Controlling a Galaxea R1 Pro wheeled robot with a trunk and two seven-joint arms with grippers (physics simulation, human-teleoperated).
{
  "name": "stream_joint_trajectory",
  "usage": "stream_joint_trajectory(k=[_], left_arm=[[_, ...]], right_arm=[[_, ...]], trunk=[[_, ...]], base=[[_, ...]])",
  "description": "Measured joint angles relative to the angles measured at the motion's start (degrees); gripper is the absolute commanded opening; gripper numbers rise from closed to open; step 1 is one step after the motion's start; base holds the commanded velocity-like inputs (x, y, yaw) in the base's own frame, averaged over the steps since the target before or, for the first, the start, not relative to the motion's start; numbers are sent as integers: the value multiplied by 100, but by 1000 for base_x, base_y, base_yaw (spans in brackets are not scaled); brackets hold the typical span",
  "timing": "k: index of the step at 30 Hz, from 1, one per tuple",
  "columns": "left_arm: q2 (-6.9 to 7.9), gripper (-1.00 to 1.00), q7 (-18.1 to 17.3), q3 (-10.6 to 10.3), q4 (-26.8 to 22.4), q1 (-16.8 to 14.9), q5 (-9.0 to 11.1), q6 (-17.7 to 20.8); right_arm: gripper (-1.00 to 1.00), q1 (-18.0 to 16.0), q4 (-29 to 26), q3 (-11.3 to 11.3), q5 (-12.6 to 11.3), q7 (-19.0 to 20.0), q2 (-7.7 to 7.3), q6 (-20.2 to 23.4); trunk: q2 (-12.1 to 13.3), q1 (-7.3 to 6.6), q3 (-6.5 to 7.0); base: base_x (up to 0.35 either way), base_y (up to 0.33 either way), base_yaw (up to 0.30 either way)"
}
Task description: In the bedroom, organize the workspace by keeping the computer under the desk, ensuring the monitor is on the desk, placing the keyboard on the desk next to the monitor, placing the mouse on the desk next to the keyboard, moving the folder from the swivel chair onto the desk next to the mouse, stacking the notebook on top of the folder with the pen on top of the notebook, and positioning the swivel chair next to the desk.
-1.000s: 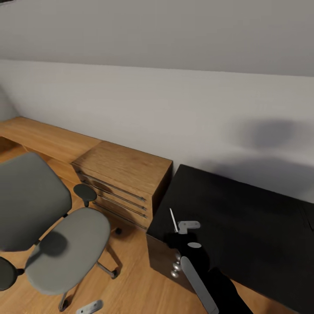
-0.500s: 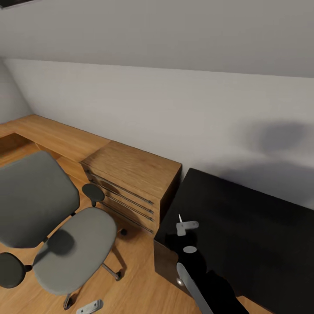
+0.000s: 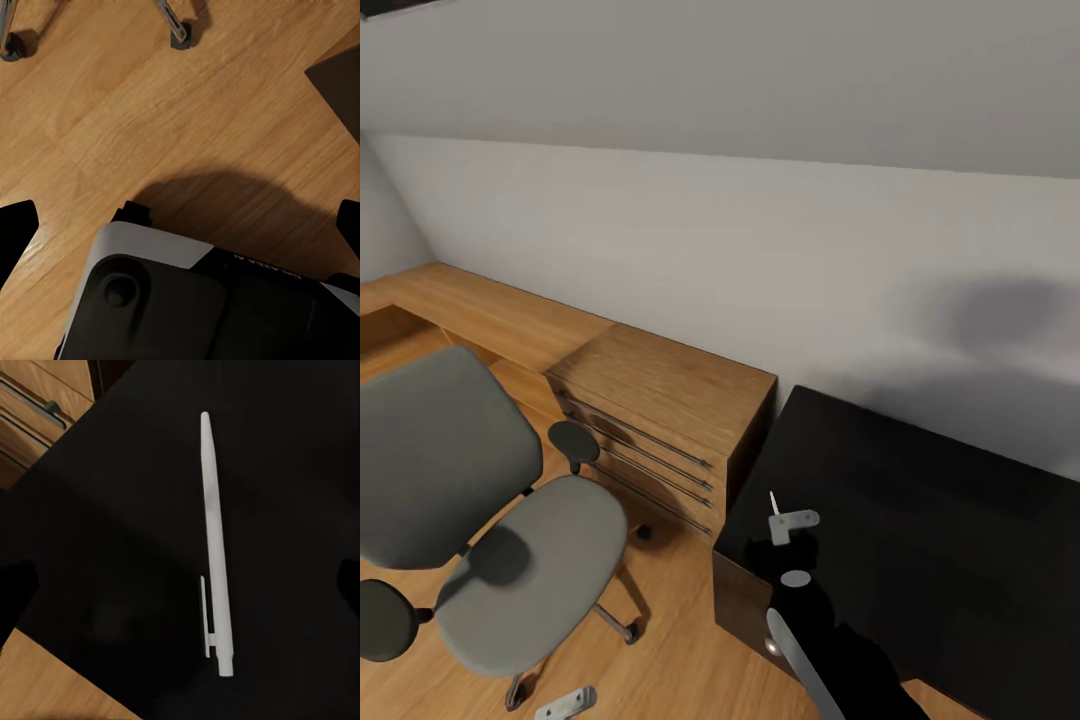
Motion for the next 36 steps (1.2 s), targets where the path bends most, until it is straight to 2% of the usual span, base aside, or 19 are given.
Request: stream_joint_trajectory(k=[4,8,9,10,12,19,22,26,30,36], left_arm=[[-6,100,0,-2,-2,0,0,-81],[-8,100,2,-55,1,0,0,-293],[-5,100,2,-109,3,0,4,-355],[-2,100,3,-258,5,2,11,-435],[-1,100,3,-306,6,2,11,-456],[0,100,4,-347,6,1,12,-475],[-5,100,9,-354,7,1,12,-477],[-6,100,12,-359,6,2,12,-477],[-5,100,11,-356,6,2,12,-477],[-5,100,10,-359,6,2,12,-477]], right_arm=[[100,-3,71,-2,24,48,-47,-148],[100,-27,491,-12,125,342,-148,-518],[100,-45,705,-17,166,501,-189,-692],[100,-175,1145,-36,221,754,-258,-980],[100,-254,1316,-78,235,828,-287,-1067],[100,-379,1704,-243,241,915,-312,-1147],[100,-568,2018,-259,216,961,-301,-1238],[100,-760,2285,-269,252,1322,-292,-1339],[100,-830,2382,-271,257,1500,-285,-1364],[100,-838,2394,-274,254,1521,-275,-1359]], trunk=[[0,0,0],[0,0,0],[0,0,0],[0,0,0],[0,0,0],[0,0,0],[-1,-1,0],[-1,-1,1],[-1,-1,0],[-1,-1,0]], base=[[38,0,0],[15,0,0],[3,0,0],[2,0,0],[1,0,0],[0,0,0],[0,0,0],[0,0,0],[0,0,0],[0,0,0]])
